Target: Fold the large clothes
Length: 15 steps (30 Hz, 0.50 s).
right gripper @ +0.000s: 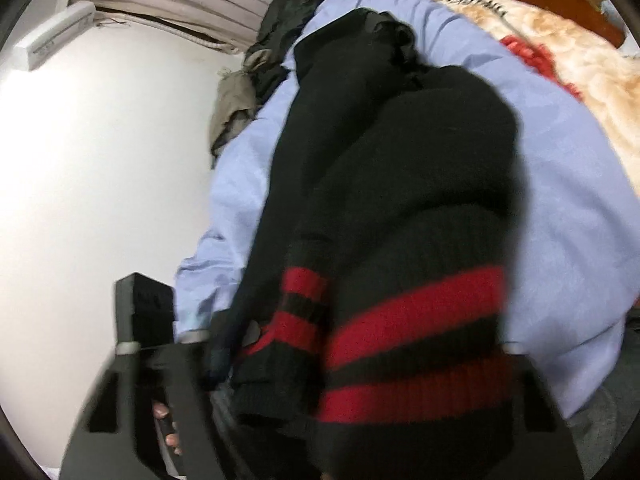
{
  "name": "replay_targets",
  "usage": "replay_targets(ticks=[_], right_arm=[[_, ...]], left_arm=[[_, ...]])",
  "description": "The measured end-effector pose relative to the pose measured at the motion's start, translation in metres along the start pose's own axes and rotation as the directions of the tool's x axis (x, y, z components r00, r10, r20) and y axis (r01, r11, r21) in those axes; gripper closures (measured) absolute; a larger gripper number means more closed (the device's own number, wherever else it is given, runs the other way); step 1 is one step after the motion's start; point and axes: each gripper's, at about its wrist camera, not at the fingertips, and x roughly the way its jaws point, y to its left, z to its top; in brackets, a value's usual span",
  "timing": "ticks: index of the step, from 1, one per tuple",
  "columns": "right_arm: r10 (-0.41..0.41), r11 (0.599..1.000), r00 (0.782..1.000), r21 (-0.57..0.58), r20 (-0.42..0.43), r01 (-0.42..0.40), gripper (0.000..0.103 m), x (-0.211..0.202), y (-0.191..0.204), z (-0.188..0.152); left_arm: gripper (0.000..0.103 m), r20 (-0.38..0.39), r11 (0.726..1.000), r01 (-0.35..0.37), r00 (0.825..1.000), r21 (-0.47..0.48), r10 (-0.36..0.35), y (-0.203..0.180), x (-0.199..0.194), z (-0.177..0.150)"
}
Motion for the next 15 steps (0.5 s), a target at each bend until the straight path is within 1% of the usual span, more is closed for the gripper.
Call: replay_targets(ticks=[1,2,4,5,7,10,15], right_arm=[[-0.001,1.000,1.000,-0.004,0.001,0.001,0.067,-0.002,-0.002,-0.001],[-0.004,1.000,1.000,-0.011,0.000,0.004,0.069,-0.004,-0.003,-0.002],[-0.012,1.000,1.000,-0.023,-0.001,0.012,0.074,-0.008,-0.005,-0.003],[-0.011,1.000,1.000,-0.020,0.001,0.011,0.074,-0.010,-0.006,-0.004],[-0.003,1.000,1.000,-0.021,0.013,0.003,0.077,-0.015,-0.007,-0.007],[0.013,1.000,0.999,-0.027,0.038,-0.012,0.079,-0.024,-0.004,-0.012],[0.032,0.998,0.996,-0.064,0.087,-0.027,0.082,-0.052,0.008,-0.014]], left_arm=[[0.022,0.004,1.000,-0.009,1.000,0.017,0.009,-0.003,0.000,0.000],[0.023,0.013,0.999,-0.016,1.000,0.033,0.015,-0.007,-0.001,-0.001],[0.038,0.031,0.998,-0.034,0.999,0.060,0.032,-0.011,-0.002,-0.002],[0.041,0.035,0.997,-0.027,0.999,0.066,0.024,-0.011,-0.003,-0.003],[0.050,0.049,0.996,-0.010,0.999,0.092,0.006,-0.013,-0.008,-0.003],[0.057,0.079,0.994,0.015,0.997,0.112,-0.024,-0.015,-0.021,-0.006],[0.062,0.142,0.991,0.038,0.988,0.130,-0.057,-0.029,-0.043,-0.006]])
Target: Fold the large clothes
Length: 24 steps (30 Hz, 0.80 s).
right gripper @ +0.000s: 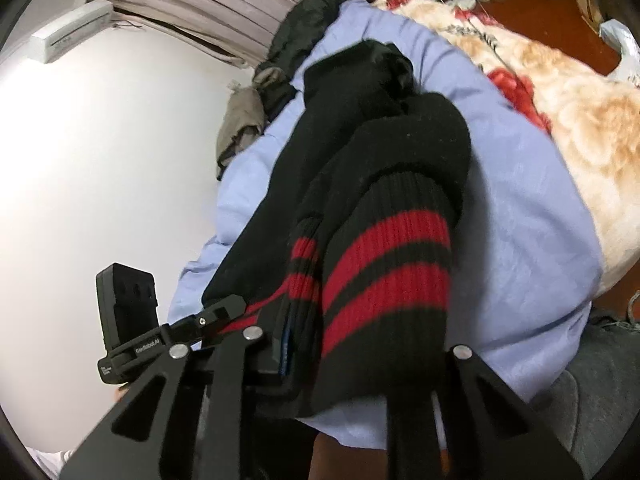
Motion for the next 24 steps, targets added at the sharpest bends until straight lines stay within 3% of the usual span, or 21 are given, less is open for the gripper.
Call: replay_targets(ticks=[9,18,23,24], right_arm=[[0.006,0.999,1.000,-0.035,0.025,-0.005,0.082,-0.044,0.015,-0.007],[-0.019,0.998,0.999,0.054,-0.037,0.021,0.079,-0.026,-0.020,-0.040],[-0.023,0.997,0.998,0.077,-0.066,0.028,0.061,-0.015,-0.029,-0.042],[-0.022,0.996,0.997,0.080,-0.068,0.028,0.052,-0.012,-0.029,-0.042]], left_arm=[[0.062,0.006,0.998,0.041,0.999,0.044,-0.042,-0.031,-0.029,-0.013],[0.058,-0.060,1.000,0.003,0.998,-0.007,-0.004,0.001,-0.001,-0.046],[0.044,-0.084,0.999,-0.012,0.996,-0.051,0.008,0.018,0.010,-0.058],[0.040,-0.089,0.998,-0.005,0.996,-0.060,0.000,0.021,0.011,-0.061]])
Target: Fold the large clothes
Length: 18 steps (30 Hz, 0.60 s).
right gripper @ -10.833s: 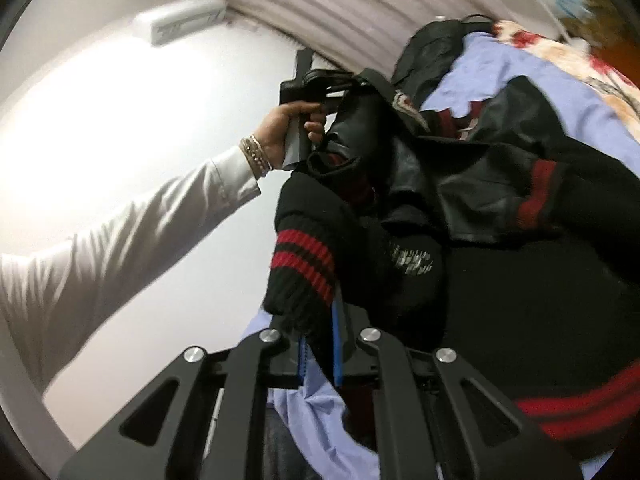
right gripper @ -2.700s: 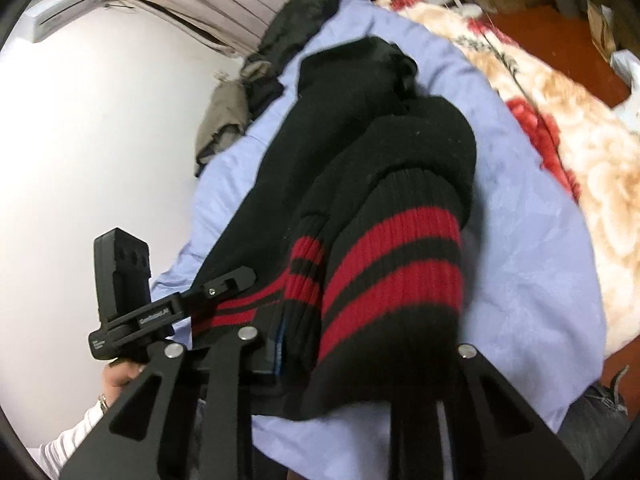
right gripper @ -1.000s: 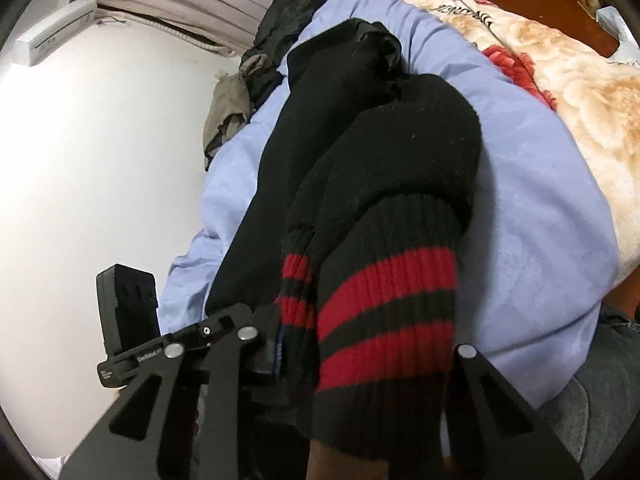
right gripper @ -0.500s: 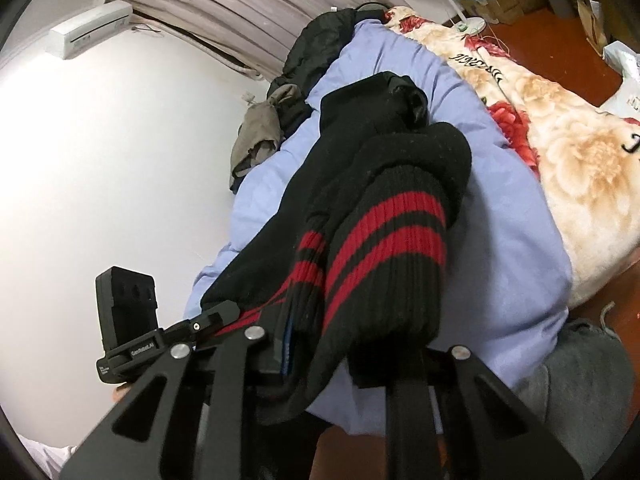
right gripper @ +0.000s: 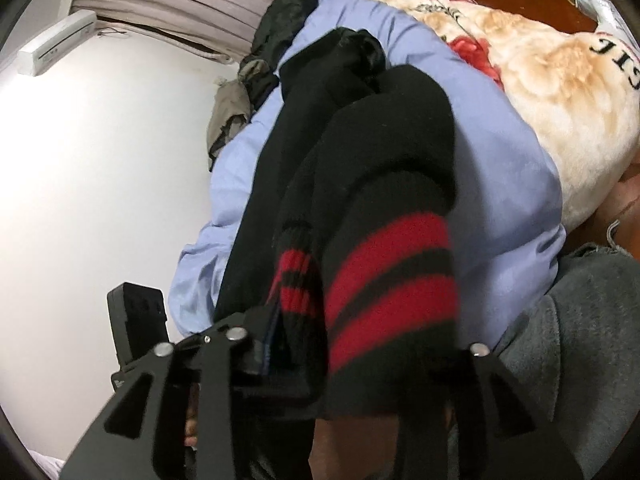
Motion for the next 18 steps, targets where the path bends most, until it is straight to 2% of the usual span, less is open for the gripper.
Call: replay_targets(ticks=[1,3,4,6,8,9,10,13,18], right_arm=[[0.007,1.000,1.000,0.005,0.000,-0.007,0.043,0.003,-0.001,0.000],[0.013,1.000,1.000,0.005,0.004,-0.013,0.036,0.011,0.001,0.001],[0.009,1.000,1.000,0.004,0.008,-0.009,0.033,0.016,0.002,0.002],[0.004,1.000,1.000,0.001,0.007,-0.004,0.033,0.023,0.004,0.002],[-0.029,0.999,1.000,-0.027,0.014,0.029,0.049,0.024,0.008,0.002],[-0.037,0.999,0.999,-0.028,0.018,0.038,0.065,0.022,0.007,0.003],[-0.017,1.000,1.000,-0.018,0.024,0.017,0.070,0.017,0.005,0.003],[0.012,1.000,0.999,-0.021,0.052,-0.011,0.075,0.002,0.003,0.000],[0.070,0.996,0.991,-0.054,0.118,-0.064,0.080,-0.032,0.028,-0.003]], left_arm=[[0.035,-0.006,1.000,0.010,1.000,-0.007,-0.010,0.003,0.002,-0.002],[0.029,-0.029,0.999,0.050,0.998,-0.018,-0.051,0.004,0.008,-0.005],[0.025,-0.037,0.998,0.060,0.997,-0.017,-0.060,0.004,0.012,-0.006],[0.024,-0.035,0.999,0.054,0.998,0.000,-0.054,0.001,0.018,-0.007],[0.024,-0.035,0.999,0.042,0.999,-0.001,-0.042,-0.004,0.022,-0.004],[0.032,-0.026,0.999,0.033,0.999,0.002,-0.033,-0.006,0.021,-0.003],[0.041,-0.009,1.000,0.029,1.000,0.008,-0.029,-0.007,0.018,-0.004],[0.052,0.042,0.995,0.101,0.994,0.015,-0.102,-0.006,0.001,-0.007],[0.058,0.126,0.987,0.163,0.979,0.001,-0.162,-0.014,-0.038,-0.001]])
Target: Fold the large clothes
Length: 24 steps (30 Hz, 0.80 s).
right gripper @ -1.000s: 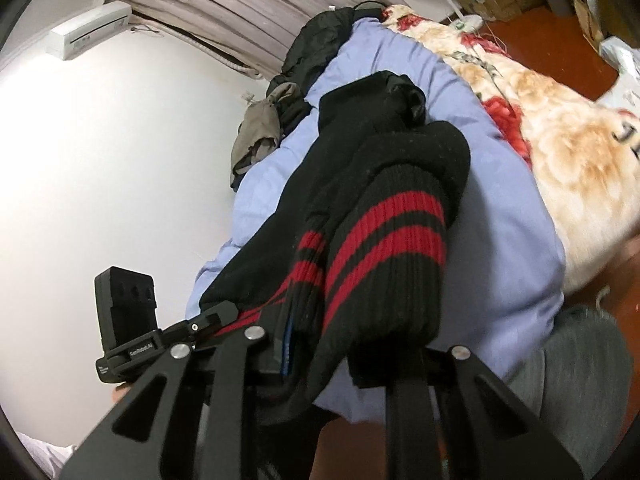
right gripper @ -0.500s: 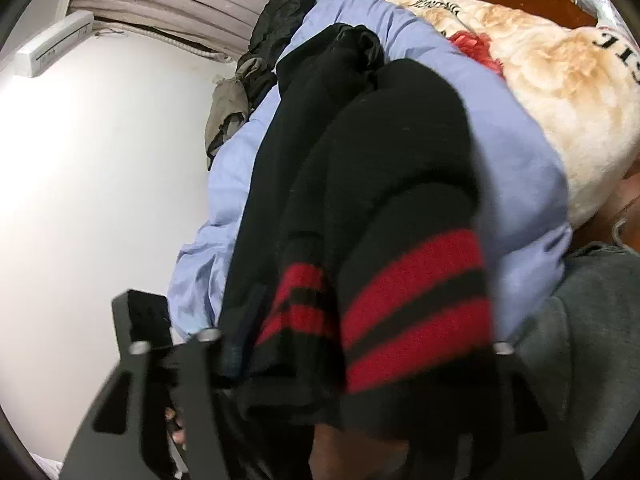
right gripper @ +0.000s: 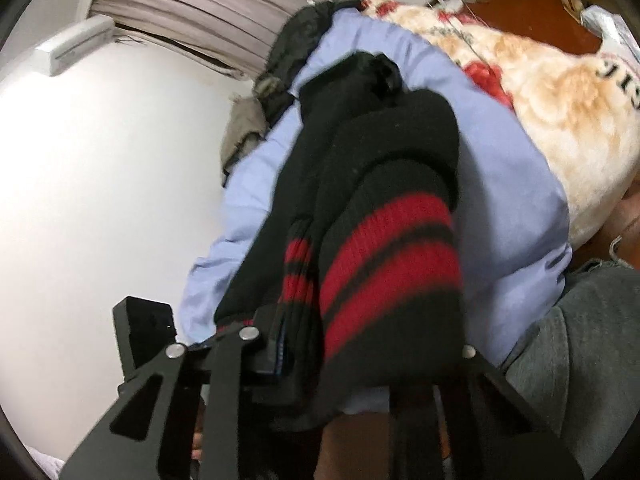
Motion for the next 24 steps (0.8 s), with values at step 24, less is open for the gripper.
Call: replay_targets(ticks=[24], right_arm=[[0.042,0.997,0.997,-0.064,0.059,-0.038,0.081,0.090,0.077,0.243]], left_arm=[[0.059,0.160,0.989,0.149,0.976,-0.012,-0.145,-0.033,0.001,0.262]])
